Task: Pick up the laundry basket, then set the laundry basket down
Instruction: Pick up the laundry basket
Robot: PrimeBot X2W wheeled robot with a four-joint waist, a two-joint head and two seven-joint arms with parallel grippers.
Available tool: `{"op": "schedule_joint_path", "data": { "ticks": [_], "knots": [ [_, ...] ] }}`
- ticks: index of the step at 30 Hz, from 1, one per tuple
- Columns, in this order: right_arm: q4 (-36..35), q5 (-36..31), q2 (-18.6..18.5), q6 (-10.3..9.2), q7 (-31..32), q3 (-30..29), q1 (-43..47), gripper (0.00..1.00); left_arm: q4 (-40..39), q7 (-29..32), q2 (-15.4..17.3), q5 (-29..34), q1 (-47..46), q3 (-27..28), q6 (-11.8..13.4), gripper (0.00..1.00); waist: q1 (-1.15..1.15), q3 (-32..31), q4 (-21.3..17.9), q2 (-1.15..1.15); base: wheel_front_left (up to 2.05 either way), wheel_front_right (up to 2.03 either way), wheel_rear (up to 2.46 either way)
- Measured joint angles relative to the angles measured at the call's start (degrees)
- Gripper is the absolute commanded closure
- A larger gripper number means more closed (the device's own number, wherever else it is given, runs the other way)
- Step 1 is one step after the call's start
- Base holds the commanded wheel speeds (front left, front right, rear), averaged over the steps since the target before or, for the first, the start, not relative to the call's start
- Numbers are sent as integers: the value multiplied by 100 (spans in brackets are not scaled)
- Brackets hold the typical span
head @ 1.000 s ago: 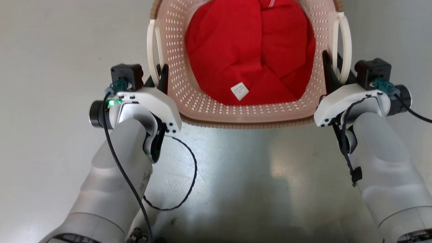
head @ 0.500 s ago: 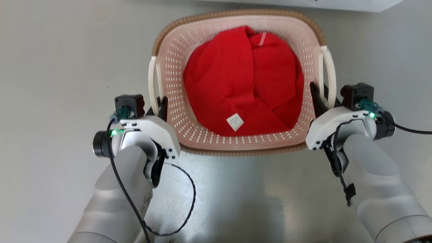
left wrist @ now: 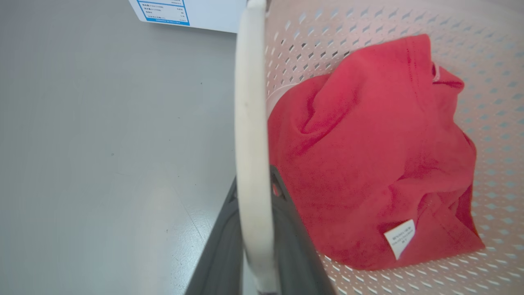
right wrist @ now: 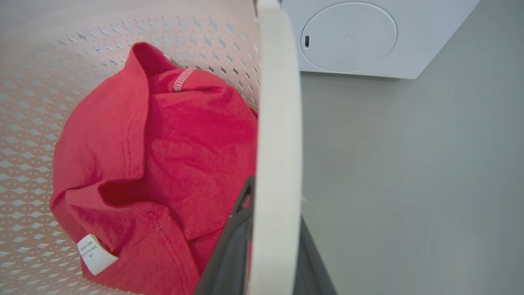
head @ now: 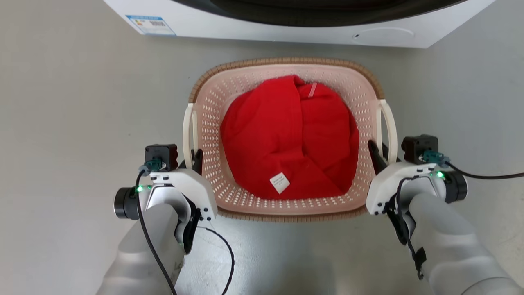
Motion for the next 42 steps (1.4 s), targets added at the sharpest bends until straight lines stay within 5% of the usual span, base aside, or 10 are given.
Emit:
{"op": "schedule_joint_path", "data": {
  "ticks": [42],
  "knots": [
    [314,2362,48,-2,1074,2231,1906,100,764,253,36,-1038,1887,-1823,-42,100,0,-2390,-318,0,0,0,0]
  ]
}}
